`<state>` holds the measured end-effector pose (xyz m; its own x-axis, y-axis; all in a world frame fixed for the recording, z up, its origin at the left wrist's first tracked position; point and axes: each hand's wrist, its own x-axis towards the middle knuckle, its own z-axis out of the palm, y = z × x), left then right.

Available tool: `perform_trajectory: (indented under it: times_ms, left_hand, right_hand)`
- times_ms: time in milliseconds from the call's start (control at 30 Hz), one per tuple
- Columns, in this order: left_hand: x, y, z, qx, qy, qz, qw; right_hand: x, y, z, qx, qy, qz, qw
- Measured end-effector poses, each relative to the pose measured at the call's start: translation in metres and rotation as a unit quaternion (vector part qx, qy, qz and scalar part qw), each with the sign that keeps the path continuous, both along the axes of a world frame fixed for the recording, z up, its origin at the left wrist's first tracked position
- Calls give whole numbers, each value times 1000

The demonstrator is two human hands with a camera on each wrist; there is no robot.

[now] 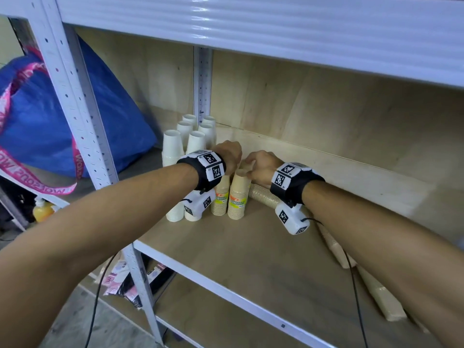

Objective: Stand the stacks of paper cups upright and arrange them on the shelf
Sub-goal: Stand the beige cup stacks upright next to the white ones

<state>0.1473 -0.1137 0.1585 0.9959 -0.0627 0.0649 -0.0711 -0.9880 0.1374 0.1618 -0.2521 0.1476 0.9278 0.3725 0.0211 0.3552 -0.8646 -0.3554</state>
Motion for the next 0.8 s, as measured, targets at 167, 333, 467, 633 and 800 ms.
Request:
perform_trajectory:
  times_ms: [167,333,467,633,800]
  left_hand:
    - [-1,-7,14,-49,-23,-25,998]
    - [1,-31,13,-79,-9,-71,994]
    - [-1,-59,5,-82,13,-100,992]
    - [0,-91,-13,-84,32,-124,988]
    - [6,-110,-39,-83,52,-112,989]
  right_hand:
    - [5,-28,15,-1,-8,-44,999]
    - [-3,-67,23,-1,-14,-96,995]
    - [-12,-102,17,-17,-7,-143,990]
    - [-30,-142,2,-38,15,-183,982]
    - [-48,-173,-15,-62,48,-212,974]
